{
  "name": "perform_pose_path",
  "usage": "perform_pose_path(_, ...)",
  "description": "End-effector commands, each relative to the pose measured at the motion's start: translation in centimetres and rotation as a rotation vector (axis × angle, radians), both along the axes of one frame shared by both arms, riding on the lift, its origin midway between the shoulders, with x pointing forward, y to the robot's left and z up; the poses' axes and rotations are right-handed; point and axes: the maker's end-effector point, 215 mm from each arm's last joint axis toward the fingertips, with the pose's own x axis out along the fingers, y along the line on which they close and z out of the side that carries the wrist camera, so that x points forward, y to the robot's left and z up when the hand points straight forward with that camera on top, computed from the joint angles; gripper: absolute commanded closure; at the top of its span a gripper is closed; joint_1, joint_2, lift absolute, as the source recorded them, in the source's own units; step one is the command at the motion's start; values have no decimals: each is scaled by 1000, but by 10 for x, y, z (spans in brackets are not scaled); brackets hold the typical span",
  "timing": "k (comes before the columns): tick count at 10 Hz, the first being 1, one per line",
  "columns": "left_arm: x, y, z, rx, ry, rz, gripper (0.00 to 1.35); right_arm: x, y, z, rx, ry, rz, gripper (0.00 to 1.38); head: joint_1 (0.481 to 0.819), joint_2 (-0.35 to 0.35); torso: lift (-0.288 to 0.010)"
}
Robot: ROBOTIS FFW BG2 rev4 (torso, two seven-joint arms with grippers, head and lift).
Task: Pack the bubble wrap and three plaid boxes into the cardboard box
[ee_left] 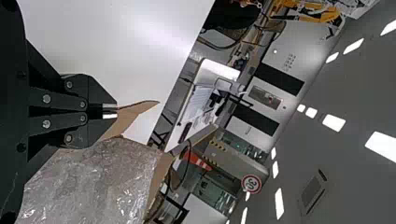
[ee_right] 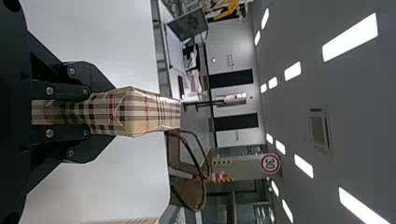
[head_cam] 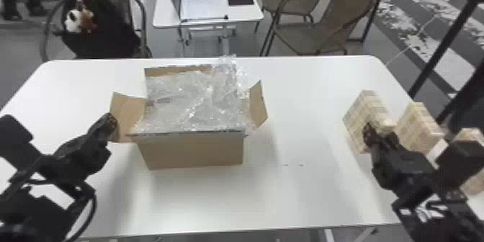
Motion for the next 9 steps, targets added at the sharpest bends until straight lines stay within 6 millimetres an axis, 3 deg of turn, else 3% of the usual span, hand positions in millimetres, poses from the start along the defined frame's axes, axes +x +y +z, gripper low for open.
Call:
perform_pose_path(1, 1, -1, 2, 1, -4, 0, 1211, 26, 59, 55, 46, 30, 198, 1003, 695, 21, -174)
perform_pose_path(3, 6, -9, 1, 2, -1, -13, 1211, 44, 112, 126, 56, 91, 408, 1003, 695, 105, -174)
perform_pose_path(4, 8, -12, 2, 7, 0, -17, 1211, 43, 124, 162, 66, 98, 439, 1003, 665, 129, -174)
perform_pose_path(5, 10, -14, 2, 13, 1, -22, 1211, 39, 145, 178, 143, 153, 517, 1003, 650, 134, -174)
perform_pose_path(6, 14, -19, 3, 17, 2, -30, 1211, 34, 165, 179, 224, 223, 599, 1001, 622, 144, -174)
perform_pose_path(7, 16, -22, 3, 19, 5, -36, 1211, 34, 190, 166, 270, 316, 675, 1003, 610, 164, -174)
perform_pose_path(9, 21, -32, 2, 12, 5, -52, 1211, 27, 257, 130, 449, 529, 878, 1003, 619, 219, -174)
